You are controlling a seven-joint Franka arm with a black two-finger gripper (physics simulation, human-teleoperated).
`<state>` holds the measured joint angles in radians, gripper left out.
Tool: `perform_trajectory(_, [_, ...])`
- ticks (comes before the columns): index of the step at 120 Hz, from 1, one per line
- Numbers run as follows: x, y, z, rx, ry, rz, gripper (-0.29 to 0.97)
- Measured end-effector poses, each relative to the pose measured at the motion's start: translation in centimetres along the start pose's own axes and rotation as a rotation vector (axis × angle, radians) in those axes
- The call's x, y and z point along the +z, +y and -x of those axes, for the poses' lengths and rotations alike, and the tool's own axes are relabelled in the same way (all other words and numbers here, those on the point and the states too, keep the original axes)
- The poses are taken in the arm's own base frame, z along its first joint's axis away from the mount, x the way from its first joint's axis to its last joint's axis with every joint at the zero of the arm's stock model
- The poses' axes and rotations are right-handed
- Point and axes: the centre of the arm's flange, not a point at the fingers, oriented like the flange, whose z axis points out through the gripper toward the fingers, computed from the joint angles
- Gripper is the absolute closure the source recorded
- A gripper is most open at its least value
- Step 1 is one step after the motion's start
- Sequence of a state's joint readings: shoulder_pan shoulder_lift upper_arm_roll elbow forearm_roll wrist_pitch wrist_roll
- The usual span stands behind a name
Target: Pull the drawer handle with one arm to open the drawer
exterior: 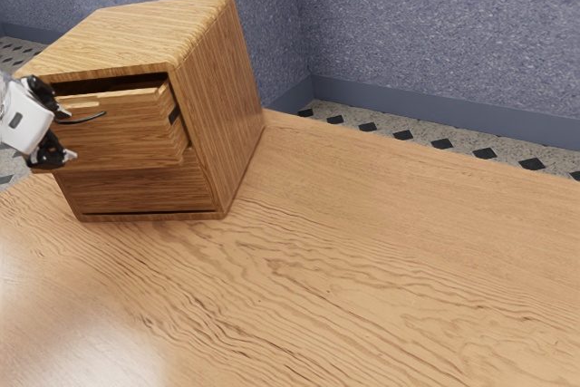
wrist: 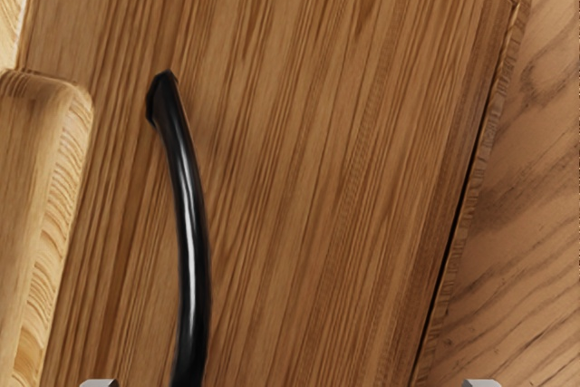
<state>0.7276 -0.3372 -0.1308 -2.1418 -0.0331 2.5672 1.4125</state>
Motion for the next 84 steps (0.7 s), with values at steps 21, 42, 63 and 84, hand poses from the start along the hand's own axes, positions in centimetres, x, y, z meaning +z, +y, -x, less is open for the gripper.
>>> perform_trajectory(21, [0.3,0.7,-0.8,0.013,0.006,0.012,0.22])
perform_trajectory(42, [-0.3,1.6,-0.6,0.006,0.003,0.012,0.22])
perform_trajectory(63, [-1.5,2.5,0.1,-0.004,-0.008,0.004,0.21])
perform_trajectory(84, [-2.0,3.1,0.3,-0.005,-0.011,0.002,0.24])
